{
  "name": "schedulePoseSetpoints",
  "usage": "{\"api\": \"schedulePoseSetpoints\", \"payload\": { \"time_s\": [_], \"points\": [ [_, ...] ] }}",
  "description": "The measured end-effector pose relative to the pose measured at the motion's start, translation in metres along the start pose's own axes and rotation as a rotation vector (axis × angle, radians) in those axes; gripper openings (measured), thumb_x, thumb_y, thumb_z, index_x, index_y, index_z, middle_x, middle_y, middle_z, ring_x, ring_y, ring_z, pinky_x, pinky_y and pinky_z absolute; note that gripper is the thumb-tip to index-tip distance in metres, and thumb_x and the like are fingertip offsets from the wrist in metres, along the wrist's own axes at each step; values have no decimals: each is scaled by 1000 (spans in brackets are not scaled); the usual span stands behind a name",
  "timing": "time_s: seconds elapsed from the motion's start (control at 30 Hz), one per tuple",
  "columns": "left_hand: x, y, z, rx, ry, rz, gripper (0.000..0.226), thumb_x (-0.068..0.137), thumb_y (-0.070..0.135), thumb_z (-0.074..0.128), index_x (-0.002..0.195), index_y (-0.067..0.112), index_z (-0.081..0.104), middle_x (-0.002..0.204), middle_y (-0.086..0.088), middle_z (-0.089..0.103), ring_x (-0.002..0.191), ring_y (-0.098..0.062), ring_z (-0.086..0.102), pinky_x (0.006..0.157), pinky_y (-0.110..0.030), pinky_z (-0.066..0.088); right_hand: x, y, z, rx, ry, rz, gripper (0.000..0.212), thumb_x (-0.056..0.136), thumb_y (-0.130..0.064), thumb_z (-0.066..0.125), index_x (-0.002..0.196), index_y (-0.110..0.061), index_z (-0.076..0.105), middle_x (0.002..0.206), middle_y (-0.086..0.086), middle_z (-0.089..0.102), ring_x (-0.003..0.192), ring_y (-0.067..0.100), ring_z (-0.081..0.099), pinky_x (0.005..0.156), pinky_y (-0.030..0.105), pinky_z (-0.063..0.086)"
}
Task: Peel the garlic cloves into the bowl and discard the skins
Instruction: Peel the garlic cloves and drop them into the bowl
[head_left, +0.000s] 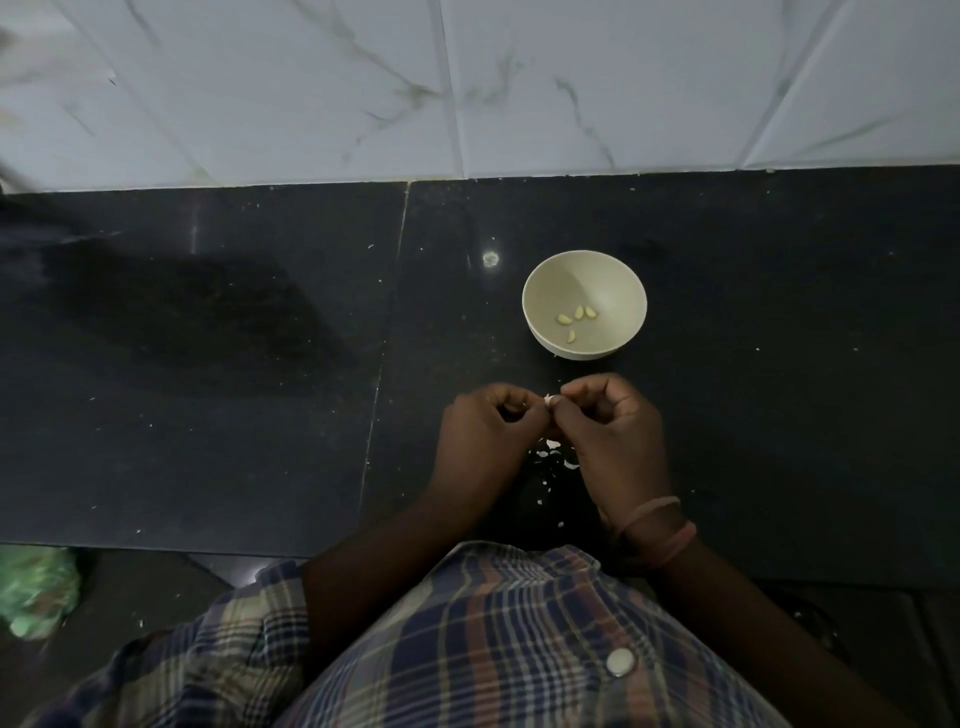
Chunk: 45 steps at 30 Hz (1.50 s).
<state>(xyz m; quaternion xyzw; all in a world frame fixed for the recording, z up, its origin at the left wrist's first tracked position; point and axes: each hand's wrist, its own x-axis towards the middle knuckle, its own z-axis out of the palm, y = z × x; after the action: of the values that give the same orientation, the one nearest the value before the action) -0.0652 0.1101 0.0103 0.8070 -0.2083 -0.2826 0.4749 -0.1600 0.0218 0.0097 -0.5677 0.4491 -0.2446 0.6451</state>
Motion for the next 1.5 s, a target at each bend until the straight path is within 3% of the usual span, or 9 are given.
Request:
{"api": "schedulePoseSetpoints", "payload": {
  "time_s": [0.1,0.23,0.53,0.7,0.87,1.03,1.17,1.3,1.5],
  "points": [
    [0,2,1,77,26,28,11,86,26,73,76,23,74,65,11,73,51,6,59,49,-13,41,0,0,1,-35,1,-18,9,86,-1,72,91,-7,74,78,8,75,72,17,74,65,28,60],
    [2,2,0,140,41,64,12,88,27,72,76,23,72,64,12,71,54,5,62,49,-11,41,-2,-3,4,-67,30,-24,6,84,-1,73,86,-7,76,73,3,75,66,9,72,59,20,57],
    [4,0,-3,211,-30,83,13,88,25,69,75,25,69,67,11,71,59,2,64,51,-9,41,2,-3,-1,-30,-35,57,6,86,-2,72,87,-6,76,79,10,76,74,26,76,67,37,63],
    [6,0,-1,159,-28,22,13,87,24,70,74,24,69,61,13,67,52,7,57,49,-9,37,1,-4,-4,52,-56,78,18,89,2,69,106,-6,68,82,13,76,68,19,74,60,29,60],
    [7,1,-2,97,-53,12,12,87,20,70,75,23,70,61,13,68,49,6,54,48,-11,39,2,0,-6,24,-74,35,8,92,4,64,98,2,68,85,16,75,68,18,73,62,24,58],
    [7,4,-4,25,-94,18,11,89,23,72,81,17,72,69,4,74,48,5,52,48,-13,38,1,1,-8,-44,-122,-7,13,92,-5,70,103,-9,74,94,6,77,87,18,75,74,26,60],
    [6,6,-3,-23,-110,-7,9,90,19,70,82,16,72,70,2,74,50,1,55,50,-15,40,1,-1,-8,108,-90,65,12,90,2,69,101,-1,72,90,13,77,82,21,76,72,26,61],
    [8,2,-3,-113,-121,-76,9,90,21,67,82,18,72,72,0,74,63,-18,67,62,-33,51,1,-1,-5,224,-88,134,13,91,6,65,103,3,69,88,14,77,78,23,75,68,25,60],
    [12,-5,-4,-227,-60,-148,12,91,20,68,81,15,72,68,0,71,62,-12,63,67,-35,52,6,6,-4,280,-85,170,13,92,5,65,100,-3,70,77,6,75,70,15,71,70,27,62]
  ]
}}
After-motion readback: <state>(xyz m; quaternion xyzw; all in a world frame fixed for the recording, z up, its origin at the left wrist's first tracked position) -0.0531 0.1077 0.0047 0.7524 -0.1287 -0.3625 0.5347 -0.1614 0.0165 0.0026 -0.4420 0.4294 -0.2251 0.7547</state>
